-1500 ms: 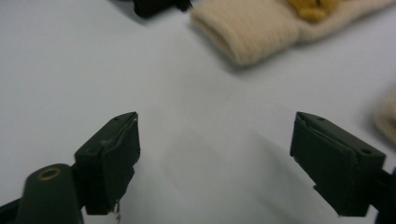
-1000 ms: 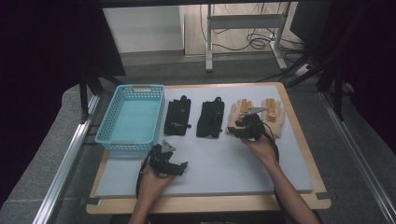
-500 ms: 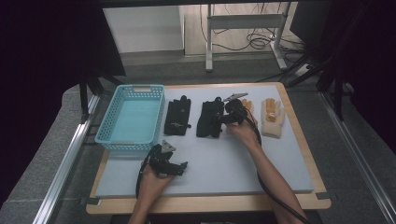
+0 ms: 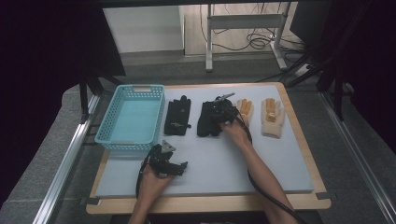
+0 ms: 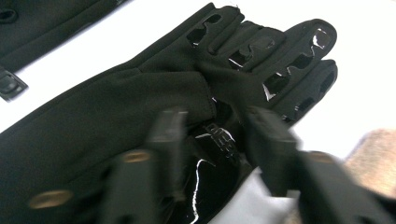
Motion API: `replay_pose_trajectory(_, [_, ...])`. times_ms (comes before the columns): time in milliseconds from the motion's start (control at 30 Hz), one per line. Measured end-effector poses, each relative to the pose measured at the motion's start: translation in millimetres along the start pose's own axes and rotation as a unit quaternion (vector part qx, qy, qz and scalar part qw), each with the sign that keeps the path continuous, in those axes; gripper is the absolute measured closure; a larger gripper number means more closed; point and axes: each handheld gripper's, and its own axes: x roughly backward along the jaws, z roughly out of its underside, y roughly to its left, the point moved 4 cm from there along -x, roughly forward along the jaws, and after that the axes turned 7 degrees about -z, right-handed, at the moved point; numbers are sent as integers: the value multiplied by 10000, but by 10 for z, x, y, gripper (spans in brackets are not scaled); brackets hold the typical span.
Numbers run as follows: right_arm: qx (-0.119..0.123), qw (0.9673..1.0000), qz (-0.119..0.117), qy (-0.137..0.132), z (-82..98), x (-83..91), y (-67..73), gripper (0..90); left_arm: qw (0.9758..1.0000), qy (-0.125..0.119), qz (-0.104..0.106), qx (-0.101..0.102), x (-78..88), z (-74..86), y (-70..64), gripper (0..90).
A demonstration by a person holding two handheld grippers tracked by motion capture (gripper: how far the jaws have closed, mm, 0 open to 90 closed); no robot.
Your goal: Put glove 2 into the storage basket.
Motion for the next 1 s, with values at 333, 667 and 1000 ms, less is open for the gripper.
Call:
replay_pose_trajectory(333, [-164, 9993, -275, -203, -39, 164, 21, 865, 10000, -1, 3, 2, 0, 0, 0, 27])
replay_pose_trajectory(667, [8, 9950, -816, -575, -90, 723, 316, 865, 10000, 11, -3, -21, 1, 2, 3, 27])
replay_pose_trajectory(1000, [208, 9872, -1437, -659, 257, 1254, 728, 865, 10000, -12, -5, 14, -1, -1, -2, 27])
